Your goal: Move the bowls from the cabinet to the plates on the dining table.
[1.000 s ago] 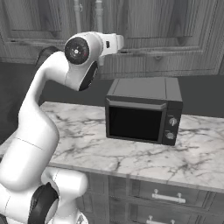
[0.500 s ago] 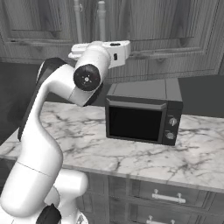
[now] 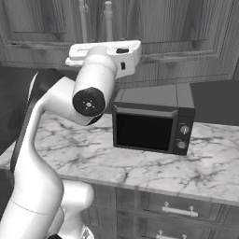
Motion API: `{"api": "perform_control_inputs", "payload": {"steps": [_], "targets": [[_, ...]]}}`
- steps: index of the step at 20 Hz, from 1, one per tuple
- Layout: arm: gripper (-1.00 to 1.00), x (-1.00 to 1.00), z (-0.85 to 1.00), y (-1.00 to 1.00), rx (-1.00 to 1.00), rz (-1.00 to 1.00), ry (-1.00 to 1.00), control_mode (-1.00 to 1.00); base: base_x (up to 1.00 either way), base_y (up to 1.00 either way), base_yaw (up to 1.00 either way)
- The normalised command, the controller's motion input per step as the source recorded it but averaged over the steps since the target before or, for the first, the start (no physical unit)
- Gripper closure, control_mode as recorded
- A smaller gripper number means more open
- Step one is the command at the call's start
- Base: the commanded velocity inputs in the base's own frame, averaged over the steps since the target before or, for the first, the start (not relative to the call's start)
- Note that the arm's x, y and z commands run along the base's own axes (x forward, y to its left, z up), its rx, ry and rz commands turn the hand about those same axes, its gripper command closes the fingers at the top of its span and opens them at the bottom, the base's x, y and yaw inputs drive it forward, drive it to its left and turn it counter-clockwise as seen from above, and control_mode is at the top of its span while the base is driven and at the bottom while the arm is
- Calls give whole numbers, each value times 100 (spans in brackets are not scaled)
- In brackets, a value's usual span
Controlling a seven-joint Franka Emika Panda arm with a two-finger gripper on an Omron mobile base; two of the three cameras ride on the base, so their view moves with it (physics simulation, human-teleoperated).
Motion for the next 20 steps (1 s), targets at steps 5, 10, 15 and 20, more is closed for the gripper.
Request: {"api": "perform_control_inputs", "payload": {"steps": [5, 10, 15, 20], "targets": [[-100, -34, 0, 45, -1, -8, 0, -100, 0, 0, 0], [-100, -9, -11, 40, 0, -11, 3, -100, 0, 0, 0], [-100, 0, -37, 32, 0, -10, 16, -100, 0, 0, 0], [-100, 0, -48, 34, 1, -8, 24, -100, 0, 0, 0]]}}
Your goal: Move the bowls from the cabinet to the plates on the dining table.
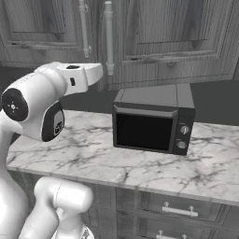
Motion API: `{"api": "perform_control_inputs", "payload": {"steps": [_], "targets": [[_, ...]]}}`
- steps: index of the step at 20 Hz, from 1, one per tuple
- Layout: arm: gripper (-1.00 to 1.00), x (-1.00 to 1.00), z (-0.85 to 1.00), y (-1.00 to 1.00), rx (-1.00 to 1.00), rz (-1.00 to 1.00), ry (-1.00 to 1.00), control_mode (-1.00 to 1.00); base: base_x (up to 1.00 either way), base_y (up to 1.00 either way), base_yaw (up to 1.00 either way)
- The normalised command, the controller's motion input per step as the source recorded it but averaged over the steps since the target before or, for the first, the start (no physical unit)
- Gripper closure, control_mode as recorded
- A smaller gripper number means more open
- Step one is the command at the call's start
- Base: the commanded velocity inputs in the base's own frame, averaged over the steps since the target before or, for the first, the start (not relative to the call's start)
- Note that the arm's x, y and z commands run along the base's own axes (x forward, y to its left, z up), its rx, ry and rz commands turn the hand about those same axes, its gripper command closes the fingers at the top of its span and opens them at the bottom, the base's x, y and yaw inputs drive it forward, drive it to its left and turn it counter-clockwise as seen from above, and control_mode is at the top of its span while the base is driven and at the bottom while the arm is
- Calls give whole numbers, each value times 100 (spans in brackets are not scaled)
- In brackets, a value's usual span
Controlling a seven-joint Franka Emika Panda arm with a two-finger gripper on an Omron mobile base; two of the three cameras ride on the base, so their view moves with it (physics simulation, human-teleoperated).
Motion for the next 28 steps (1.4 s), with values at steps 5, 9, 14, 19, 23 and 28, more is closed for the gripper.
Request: {"api": "perform_control_inputs", "payload": {"steps": [5, 9, 14, 19, 23, 28], "targets": [[-100, 0, -41, 35, 4, -7, 25, -100, 0, 0, 0], [-100, 0, -25, 43, 6, -4, 25, -100, 0, 0, 0], [-100, 0, -9, 38, 11, -1, 23, -100, 0, 0, 0], [-100, 4, 0, 9, 4, 2, 16, -100, 0, 0, 0], [-100, 15, 0, 4, -9, 0, 12, -100, 0, 0, 0], [-100, 10, 0, 6, -21, 0, 3, -100, 0, 0, 0]]}}
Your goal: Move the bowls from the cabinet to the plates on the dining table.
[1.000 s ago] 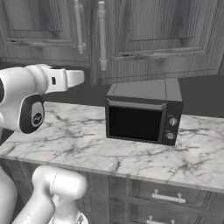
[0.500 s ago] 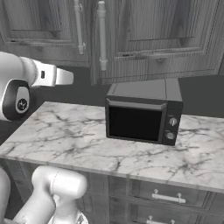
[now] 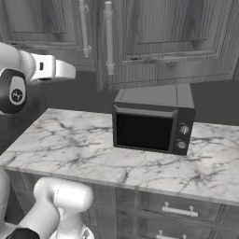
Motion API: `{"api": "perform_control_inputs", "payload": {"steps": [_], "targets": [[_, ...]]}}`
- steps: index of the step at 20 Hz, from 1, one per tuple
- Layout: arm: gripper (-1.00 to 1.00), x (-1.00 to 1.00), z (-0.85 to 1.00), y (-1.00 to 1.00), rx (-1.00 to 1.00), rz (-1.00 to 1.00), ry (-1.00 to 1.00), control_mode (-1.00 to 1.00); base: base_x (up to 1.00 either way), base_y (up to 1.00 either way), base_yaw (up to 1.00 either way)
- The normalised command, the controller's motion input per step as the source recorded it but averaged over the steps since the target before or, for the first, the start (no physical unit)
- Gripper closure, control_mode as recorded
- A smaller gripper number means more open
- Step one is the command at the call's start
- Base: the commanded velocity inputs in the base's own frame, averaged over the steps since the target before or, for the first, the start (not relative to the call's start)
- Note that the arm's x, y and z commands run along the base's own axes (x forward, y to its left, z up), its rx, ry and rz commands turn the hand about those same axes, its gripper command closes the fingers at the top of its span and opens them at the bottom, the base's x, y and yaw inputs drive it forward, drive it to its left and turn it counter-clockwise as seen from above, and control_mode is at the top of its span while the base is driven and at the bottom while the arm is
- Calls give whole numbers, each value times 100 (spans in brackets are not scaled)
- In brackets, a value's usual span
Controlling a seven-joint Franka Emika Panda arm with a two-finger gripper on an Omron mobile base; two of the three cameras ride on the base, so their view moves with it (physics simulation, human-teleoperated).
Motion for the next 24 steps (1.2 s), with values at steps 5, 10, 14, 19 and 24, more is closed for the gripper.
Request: {"api": "perform_control_inputs", "payload": {"steps": [5, 10, 14, 19, 24], "targets": [[-100, 36, 0, 0, -18, 0, 0, -100, 0, 0, 0], [-100, 62, 0, 0, -12, 0, 1, -100, 0, 0, 0], [-100, 43, 0, 0, -14, 0, 0, -100, 0, 0, 0], [-100, 35, -3, 0, -13, 0, 0, -100, 0, 0, 0], [-100, 28, -1, -8, -12, 0, 0, -100, 0, 0, 0]]}}
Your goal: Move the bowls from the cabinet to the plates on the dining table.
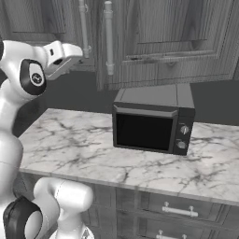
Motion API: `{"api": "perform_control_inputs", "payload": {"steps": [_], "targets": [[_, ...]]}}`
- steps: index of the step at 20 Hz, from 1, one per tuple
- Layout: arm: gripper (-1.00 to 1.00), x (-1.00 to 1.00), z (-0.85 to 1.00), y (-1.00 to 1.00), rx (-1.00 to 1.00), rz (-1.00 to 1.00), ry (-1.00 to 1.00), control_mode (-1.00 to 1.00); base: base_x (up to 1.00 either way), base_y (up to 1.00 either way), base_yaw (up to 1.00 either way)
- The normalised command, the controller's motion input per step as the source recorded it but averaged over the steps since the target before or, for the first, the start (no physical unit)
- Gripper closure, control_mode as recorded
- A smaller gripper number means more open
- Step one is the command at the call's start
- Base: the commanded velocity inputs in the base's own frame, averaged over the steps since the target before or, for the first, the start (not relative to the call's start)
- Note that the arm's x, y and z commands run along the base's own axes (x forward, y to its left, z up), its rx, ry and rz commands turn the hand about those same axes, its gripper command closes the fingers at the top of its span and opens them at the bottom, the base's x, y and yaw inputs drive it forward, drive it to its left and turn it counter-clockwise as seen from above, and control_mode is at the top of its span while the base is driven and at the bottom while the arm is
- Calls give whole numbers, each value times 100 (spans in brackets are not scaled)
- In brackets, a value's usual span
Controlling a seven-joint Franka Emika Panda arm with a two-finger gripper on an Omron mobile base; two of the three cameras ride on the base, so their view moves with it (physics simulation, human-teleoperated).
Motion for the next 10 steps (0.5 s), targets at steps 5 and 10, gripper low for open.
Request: {"api": "perform_control_inputs", "payload": {"steps": [5, 10], "targets": [[-100, 1, 0, -24, -6, 0, 0, -100, 0, 0, 0], [-100, 5, 0, -33, -4, 0, 0, -100, 0, 0, 0]]}}
